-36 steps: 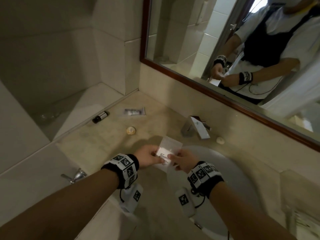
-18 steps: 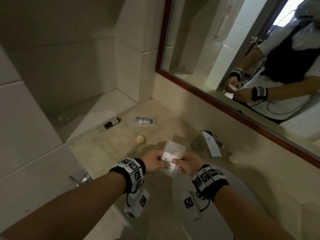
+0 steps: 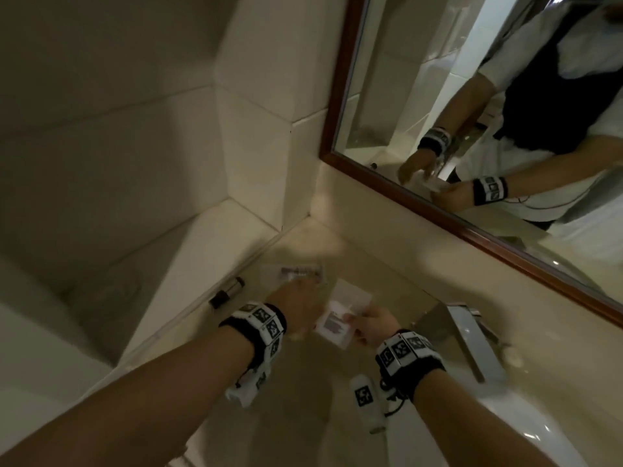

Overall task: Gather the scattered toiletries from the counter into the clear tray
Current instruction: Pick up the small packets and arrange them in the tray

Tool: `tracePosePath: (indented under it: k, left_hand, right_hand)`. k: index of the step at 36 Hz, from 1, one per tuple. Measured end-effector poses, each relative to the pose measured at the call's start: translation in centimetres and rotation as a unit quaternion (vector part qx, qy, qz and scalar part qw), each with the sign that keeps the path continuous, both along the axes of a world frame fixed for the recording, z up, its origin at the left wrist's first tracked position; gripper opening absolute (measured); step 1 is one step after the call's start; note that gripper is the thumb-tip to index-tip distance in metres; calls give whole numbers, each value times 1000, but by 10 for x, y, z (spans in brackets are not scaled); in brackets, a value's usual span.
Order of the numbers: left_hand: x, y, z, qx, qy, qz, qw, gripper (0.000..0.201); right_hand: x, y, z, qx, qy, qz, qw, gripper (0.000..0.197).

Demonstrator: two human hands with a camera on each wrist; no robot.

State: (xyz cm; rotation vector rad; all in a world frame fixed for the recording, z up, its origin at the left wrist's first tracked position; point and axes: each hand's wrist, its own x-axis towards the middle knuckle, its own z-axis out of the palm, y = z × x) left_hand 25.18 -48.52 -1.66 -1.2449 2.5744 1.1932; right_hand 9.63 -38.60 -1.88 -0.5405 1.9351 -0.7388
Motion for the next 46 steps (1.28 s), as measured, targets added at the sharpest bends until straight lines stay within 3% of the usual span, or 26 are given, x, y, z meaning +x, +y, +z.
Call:
tracePosePath:
  k: [3,7,9,14,18,26,30,34,38,46]
  left_hand:
    - [-5,-45,-13,-81,-65,-36,994,64]
    - [-12,-83,-29,-94,-122,-31,988,83]
    - [-16,-95,-39,-96,-134,-33,986,85]
    - [-21,-109,-56,-118,-177,-50,976,64]
    - [-22,-114,-61,-100,-182,-43,977,44]
    - [-30,-111,-43,19,-141,-25,990,38]
    - [-36,-100,-24,79,-79,-14,994,45]
    - [-44,-83,-2,113,3,-15,993,47]
    - [-53,-53,14,178,83,-40,980,36]
    - [-77,32,50,300,208,14,931,21]
  right_hand:
    - [-3,-16,-7,14,-12,-21,1000,6]
    - [-6,-31,-17,34,-36,-52,997,22]
    - [-8,-36,-21,40,-48,-66,996,20]
    - [-11,-41,-37,34,-62,-97,993,33]
    - [-11,-40,-48,53,-53,-96,993,29]
    - [-14,-33,-50,63,-53,-107,991,29]
    - [-19,-25,-35,45,-43,-102,993,15]
    - [-23,-15,-12,-19,-87,-151,985,8]
    - [-26,3,13,-95,-106,-188,972,10]
    - [-27,61,45,-190,-84,-182,961,8]
